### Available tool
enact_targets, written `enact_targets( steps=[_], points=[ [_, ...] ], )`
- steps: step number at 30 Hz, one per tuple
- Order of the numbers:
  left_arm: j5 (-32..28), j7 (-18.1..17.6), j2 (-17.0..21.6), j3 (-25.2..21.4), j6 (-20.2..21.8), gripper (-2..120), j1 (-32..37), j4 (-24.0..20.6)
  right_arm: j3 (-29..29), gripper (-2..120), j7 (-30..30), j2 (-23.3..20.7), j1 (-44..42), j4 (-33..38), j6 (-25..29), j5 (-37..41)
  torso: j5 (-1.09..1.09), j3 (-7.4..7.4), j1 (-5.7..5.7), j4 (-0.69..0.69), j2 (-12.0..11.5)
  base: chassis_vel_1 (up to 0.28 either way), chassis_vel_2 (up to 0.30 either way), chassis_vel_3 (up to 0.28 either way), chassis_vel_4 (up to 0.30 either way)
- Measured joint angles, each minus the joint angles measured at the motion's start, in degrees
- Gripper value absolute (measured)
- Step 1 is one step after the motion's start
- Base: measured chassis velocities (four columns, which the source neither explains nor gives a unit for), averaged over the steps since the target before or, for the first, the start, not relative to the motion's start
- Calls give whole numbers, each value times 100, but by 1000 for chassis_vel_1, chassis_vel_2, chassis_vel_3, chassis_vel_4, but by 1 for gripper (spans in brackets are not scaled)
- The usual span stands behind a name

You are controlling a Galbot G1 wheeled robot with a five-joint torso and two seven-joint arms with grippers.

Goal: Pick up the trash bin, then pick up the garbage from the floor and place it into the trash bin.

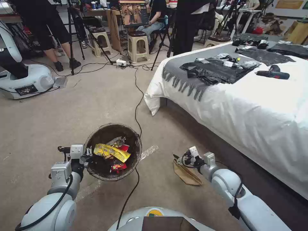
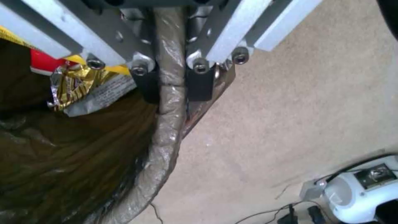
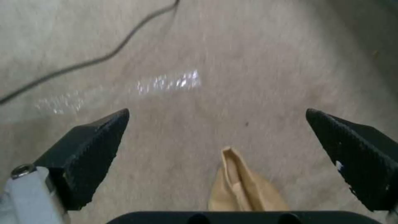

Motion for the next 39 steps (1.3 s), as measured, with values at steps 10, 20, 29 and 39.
enact_targets(
  steps=[10, 20, 29, 39],
  points=[
    [6, -13, -66, 8, 17, 2, 23, 0, -611, 100, 130, 63, 468, -775, -24, -9, 0, 0, 0, -1, 0, 0, 0, 0, 0],
    [32, -10, -95, 35, 20, 2, 28, 0, -748, 100, 62, 178, 777, -1589, 25, -75, 0, 0, 0, 0, 0, 0, 0, 0, 0],
    [17, -1, -29, 41, 21, 2, -22, 0, -819, 100, 34, 346, 981, -2262, 58, -102, 0, 0, 0, 0, 0, 0, 0, 0, 0],
    [15, 7, -24, 46, 21, 2, -52, 0, -919, 100, 5, 478, 1051, -2612, 117, -281, 0, 0, 0, 0, 0, 0, 0, 0, 0]
  ],
)
